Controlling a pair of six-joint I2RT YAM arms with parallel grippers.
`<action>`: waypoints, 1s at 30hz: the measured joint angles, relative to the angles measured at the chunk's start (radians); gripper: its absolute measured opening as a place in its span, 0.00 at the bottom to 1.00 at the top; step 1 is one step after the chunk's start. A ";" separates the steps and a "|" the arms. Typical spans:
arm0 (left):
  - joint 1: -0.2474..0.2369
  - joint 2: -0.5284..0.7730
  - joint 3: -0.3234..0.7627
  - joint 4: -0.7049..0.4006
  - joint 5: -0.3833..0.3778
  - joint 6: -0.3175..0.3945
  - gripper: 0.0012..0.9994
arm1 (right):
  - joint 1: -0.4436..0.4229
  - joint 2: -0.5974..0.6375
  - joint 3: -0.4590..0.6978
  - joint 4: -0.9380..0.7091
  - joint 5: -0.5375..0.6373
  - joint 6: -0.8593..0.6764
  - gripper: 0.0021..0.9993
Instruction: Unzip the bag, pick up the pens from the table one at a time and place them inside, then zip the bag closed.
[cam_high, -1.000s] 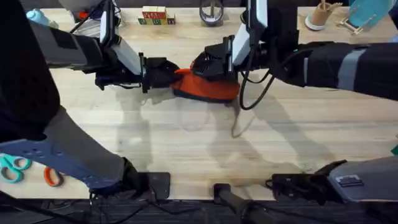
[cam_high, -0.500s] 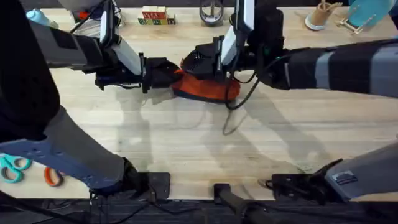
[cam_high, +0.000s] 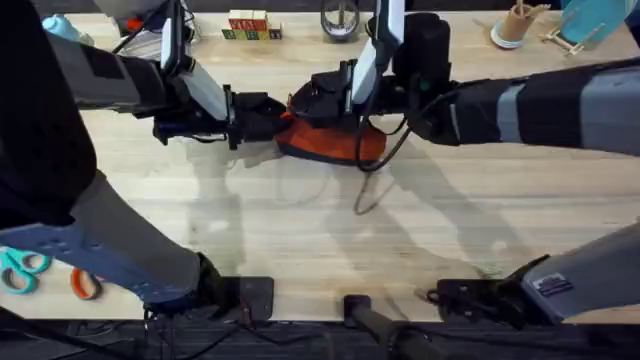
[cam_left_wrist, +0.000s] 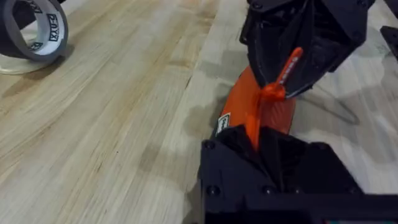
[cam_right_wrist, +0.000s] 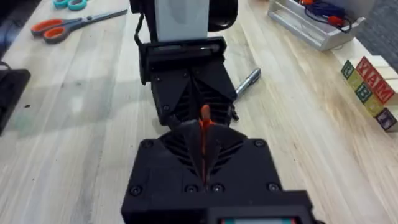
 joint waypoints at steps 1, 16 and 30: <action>0.000 0.000 0.000 0.000 0.000 0.000 0.04 | 0.001 0.000 0.000 0.000 0.000 0.000 0.03; 0.000 0.000 0.000 0.000 0.000 0.000 0.04 | 0.023 0.011 0.000 0.039 0.008 0.012 0.03; 0.000 0.000 0.000 0.000 0.000 0.000 0.04 | 0.024 0.011 0.000 0.040 0.002 0.050 0.31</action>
